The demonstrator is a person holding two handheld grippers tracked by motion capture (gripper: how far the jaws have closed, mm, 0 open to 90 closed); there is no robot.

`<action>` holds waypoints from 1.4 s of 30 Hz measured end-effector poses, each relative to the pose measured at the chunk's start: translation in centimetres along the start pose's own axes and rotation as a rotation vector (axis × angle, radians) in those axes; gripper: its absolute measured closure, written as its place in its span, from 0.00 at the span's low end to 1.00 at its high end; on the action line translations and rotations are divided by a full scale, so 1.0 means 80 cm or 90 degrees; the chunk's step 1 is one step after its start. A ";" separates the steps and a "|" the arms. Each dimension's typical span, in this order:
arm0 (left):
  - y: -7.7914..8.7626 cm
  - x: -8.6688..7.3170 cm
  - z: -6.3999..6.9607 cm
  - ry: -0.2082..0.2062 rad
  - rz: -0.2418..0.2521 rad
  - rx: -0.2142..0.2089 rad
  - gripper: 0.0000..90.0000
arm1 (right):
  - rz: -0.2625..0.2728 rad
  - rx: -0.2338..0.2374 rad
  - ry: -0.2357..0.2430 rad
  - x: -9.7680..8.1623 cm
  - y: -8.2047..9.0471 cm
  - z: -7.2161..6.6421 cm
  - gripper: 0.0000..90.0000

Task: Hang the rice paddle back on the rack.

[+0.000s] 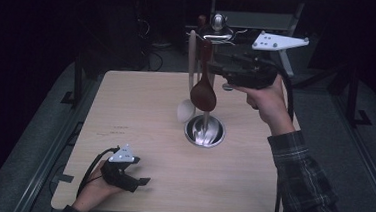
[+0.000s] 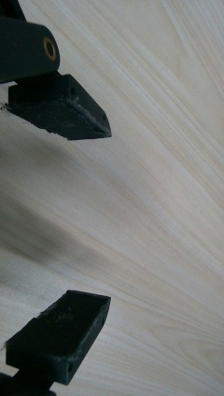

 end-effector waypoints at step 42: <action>0.001 -0.001 -0.004 0.000 0.002 0.005 0.17 | -0.130 -0.147 -0.077 -0.217 0.071 0.029 0.15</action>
Point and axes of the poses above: each handheld gripper's, and its own axes: y roughly backward along the jaws, x roughly out of its top, z roughly to its right, the point moved 6 cm from there along -y, roughly forward along the jaws
